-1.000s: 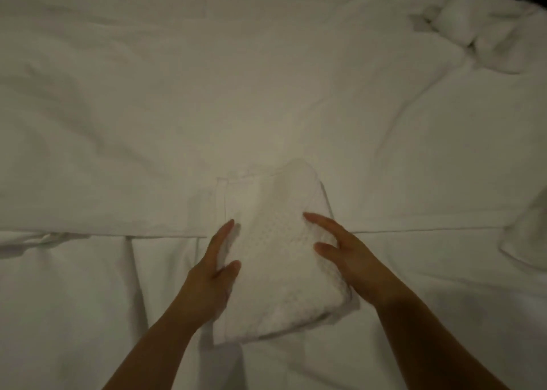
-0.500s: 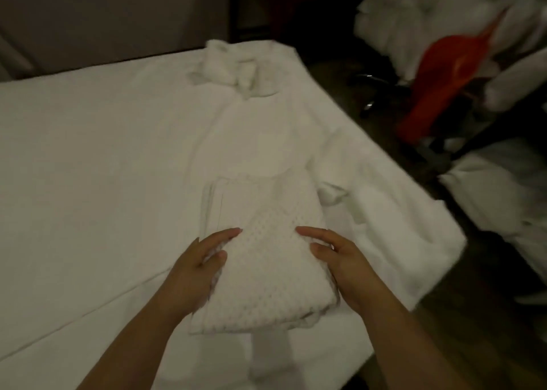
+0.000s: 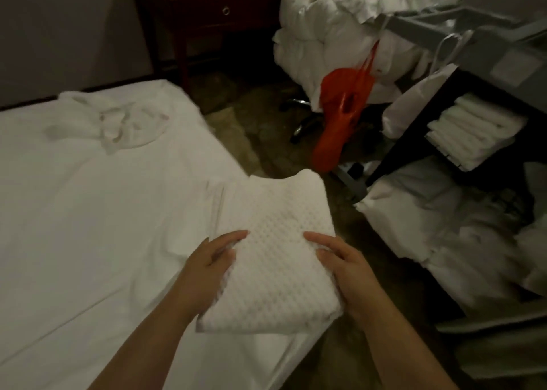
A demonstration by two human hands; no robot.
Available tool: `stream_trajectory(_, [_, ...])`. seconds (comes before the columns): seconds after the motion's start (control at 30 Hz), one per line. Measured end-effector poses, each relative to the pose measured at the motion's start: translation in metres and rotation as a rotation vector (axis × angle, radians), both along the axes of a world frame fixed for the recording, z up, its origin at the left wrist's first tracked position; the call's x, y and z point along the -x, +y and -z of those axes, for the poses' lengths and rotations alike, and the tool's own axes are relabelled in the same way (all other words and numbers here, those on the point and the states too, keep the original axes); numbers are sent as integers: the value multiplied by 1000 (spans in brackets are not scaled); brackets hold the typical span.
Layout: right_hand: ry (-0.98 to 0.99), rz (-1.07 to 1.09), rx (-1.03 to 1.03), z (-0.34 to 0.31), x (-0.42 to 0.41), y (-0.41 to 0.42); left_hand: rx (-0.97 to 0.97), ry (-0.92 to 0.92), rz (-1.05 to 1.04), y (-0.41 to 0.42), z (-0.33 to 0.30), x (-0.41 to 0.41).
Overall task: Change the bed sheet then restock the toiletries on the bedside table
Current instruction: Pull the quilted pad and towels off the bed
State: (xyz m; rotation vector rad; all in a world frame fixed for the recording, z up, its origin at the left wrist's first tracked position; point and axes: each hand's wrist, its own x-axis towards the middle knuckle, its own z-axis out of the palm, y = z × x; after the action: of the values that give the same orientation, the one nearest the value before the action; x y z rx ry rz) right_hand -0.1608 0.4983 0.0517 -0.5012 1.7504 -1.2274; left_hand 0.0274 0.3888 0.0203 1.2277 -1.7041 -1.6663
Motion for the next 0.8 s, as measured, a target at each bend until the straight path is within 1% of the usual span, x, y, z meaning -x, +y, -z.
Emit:
stream_trajectory(0.17, [0, 107, 37, 15, 94, -15, 72, -12, 126, -37, 6, 109])
stream_trajectory(0.33, [-30, 321, 91, 26, 205, 33, 96, -20, 364, -30, 16, 249])
stream_trajectory(0.4, [-14, 416, 121, 30, 256, 60, 106, 2, 475, -17, 18, 315])
stream_trajectory(0.47, [-42, 513, 150, 40, 314, 89, 95, -2, 583, 0, 21, 386])
stream_trajectory(0.57, [-70, 640, 144, 54, 403, 126, 126, -12, 720, 29, 30, 503])
stream_trajectory(0.63, [-6, 710, 161, 63, 470, 146, 176, -1, 793, 45, 40, 588])
stream_trajectory(0.7, [61, 773, 169, 75, 535, 161, 228, -41, 838, 61, 44, 663])
stream_trajectory(0.8, [125, 823, 164, 87, 626, 161, 323, -79, 872, 60, 47, 770])
